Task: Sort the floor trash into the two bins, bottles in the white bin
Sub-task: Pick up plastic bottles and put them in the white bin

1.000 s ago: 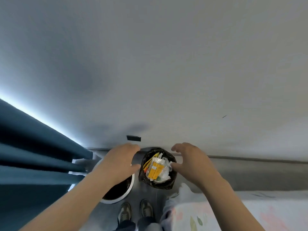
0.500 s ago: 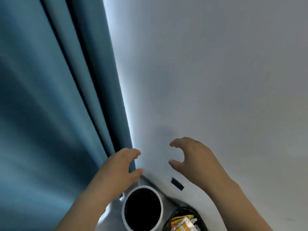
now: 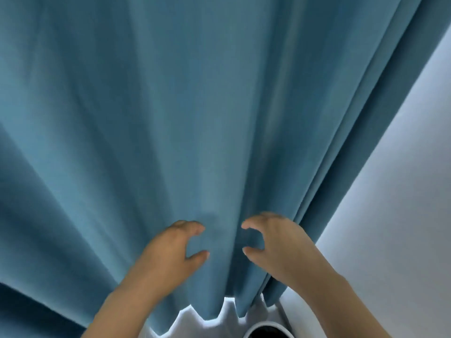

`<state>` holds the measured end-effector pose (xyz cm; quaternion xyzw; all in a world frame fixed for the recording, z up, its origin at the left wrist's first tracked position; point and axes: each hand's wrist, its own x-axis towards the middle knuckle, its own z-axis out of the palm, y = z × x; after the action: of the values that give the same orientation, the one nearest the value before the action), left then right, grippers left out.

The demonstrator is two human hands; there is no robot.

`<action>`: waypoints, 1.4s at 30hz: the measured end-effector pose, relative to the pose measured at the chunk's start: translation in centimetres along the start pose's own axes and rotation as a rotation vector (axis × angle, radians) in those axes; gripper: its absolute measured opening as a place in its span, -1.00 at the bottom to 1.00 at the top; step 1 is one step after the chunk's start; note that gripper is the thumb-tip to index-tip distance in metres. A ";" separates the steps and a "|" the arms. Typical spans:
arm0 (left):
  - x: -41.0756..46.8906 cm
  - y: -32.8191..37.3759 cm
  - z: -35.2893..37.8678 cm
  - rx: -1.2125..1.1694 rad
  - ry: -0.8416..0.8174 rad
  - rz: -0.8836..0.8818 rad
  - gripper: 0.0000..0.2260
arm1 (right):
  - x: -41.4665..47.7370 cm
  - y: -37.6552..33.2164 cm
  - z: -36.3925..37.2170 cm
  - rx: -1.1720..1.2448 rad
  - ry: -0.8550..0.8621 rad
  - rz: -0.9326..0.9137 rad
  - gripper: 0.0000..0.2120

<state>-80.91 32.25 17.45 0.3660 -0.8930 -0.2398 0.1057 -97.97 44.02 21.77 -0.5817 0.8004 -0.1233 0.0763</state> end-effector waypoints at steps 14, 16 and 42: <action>-14.2 -20.3 -12.0 0.040 0.239 -0.445 -0.56 | 8.8 -26.8 9.2 -0.010 -0.192 -0.511 -0.59; -16.6 -22.1 -12.9 0.051 0.285 -0.527 -0.59 | 9.4 -30.2 10.6 -0.016 -0.235 -0.591 -0.58; -36.4 -33.1 -15.0 -0.080 0.582 -1.402 -0.67 | 10.2 -58.1 25.8 -0.090 -0.626 -1.379 -0.59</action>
<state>-29.68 32.18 13.17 0.8920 -0.3782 -0.1767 0.1732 -41.27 14.48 13.88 -0.9607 0.2007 0.0606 0.1817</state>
